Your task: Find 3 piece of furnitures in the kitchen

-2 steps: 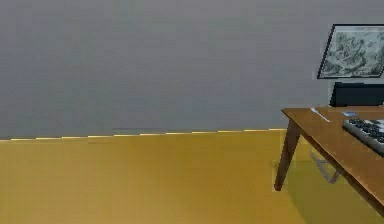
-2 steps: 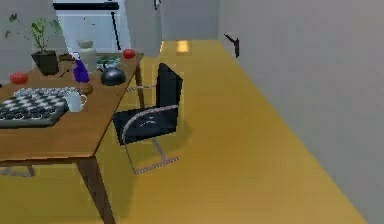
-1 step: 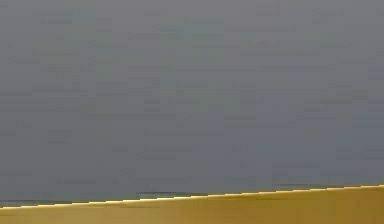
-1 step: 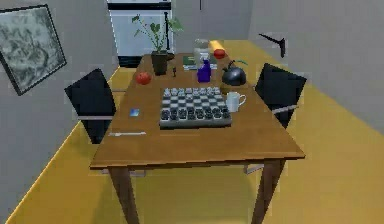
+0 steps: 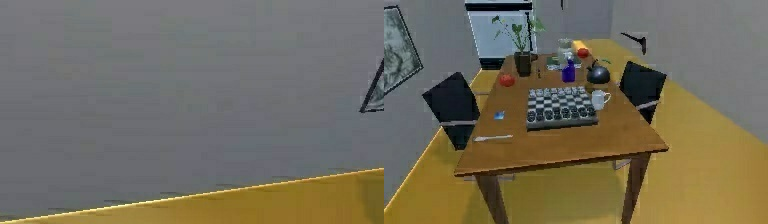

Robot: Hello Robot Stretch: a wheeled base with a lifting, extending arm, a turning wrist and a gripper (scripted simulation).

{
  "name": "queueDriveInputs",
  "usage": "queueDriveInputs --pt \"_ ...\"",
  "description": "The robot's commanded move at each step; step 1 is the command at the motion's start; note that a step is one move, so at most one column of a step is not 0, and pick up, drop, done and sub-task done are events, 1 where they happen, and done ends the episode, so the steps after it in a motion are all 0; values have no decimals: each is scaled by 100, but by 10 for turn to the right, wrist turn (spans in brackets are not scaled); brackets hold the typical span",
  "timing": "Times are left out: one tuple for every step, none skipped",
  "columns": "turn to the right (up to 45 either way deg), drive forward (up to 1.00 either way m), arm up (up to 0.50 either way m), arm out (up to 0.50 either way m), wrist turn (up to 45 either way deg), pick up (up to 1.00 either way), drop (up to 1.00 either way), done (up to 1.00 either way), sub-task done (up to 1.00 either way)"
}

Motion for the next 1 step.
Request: queueDriveInputs --pt "0 35 0 0 0 0 0 0 0"
